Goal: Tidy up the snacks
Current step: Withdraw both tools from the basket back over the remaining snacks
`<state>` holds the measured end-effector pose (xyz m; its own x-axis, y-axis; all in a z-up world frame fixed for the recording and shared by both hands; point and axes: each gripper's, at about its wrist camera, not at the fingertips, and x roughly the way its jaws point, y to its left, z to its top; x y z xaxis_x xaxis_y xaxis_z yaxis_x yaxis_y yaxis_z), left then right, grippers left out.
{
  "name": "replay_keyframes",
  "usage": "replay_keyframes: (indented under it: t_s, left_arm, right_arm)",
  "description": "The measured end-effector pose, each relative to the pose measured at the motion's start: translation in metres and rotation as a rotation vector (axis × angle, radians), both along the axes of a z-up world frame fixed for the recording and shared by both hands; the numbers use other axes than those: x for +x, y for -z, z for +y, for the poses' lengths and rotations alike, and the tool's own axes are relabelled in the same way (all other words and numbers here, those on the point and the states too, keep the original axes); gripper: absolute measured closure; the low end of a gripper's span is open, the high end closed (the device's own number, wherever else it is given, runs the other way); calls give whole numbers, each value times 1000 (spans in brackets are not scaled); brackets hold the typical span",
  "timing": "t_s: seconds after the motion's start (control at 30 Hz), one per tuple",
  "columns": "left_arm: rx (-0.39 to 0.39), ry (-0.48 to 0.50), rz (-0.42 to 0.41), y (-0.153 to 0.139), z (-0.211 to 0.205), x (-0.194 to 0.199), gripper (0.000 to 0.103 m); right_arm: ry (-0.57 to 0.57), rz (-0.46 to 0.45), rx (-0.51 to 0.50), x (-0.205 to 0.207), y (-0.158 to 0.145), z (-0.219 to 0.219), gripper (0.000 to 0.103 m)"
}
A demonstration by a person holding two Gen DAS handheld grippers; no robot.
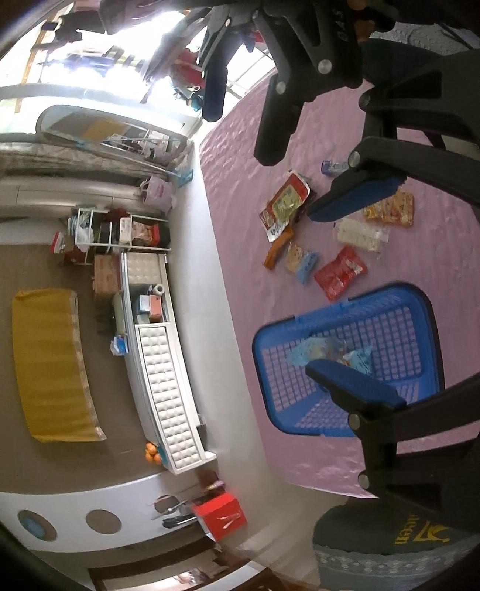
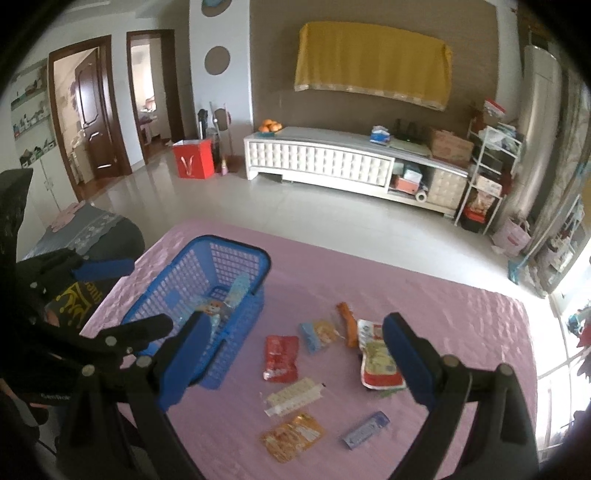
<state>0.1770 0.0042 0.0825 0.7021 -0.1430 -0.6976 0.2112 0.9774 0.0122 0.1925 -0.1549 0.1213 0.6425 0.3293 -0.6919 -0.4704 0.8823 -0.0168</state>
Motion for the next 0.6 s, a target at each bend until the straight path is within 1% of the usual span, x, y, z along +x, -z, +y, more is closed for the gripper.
replay_keyframes:
  t_s: [0.1, 0.23, 0.3, 0.4, 0.43, 0.5, 0.53, 0.6]
  left_arm:
    - [9, 14, -24, 0, -13, -4, 28]
    - [34, 22, -53, 4, -31, -7, 27]
    - [35, 26, -52, 9, -39, -5, 23]
    - [48, 26, -25, 24, -51, 3, 17]
    - [54, 26, -17, 28, -54, 4, 12]
    - [61, 27, -4, 40, -65, 7, 2]
    - [57, 28, 3, 45, -70, 8, 0]
    - [49, 39, 26, 57, -81, 12, 0]
  right_arm:
    - [9, -14, 24, -6, 3, -19, 7]
    - [43, -63, 59, -14, 7, -45, 7]
    - [43, -60, 54, -15, 12, -55, 7]
    - [60, -17, 86, -10, 22, -71, 7]
    - [70, -5, 83, -8, 27, -74, 7]
    - [87, -1, 46, -6, 38, -81, 7]
    - [92, 0, 27, -6, 44, -84, 7]
    - [94, 20, 3, -5, 58, -91, 7]
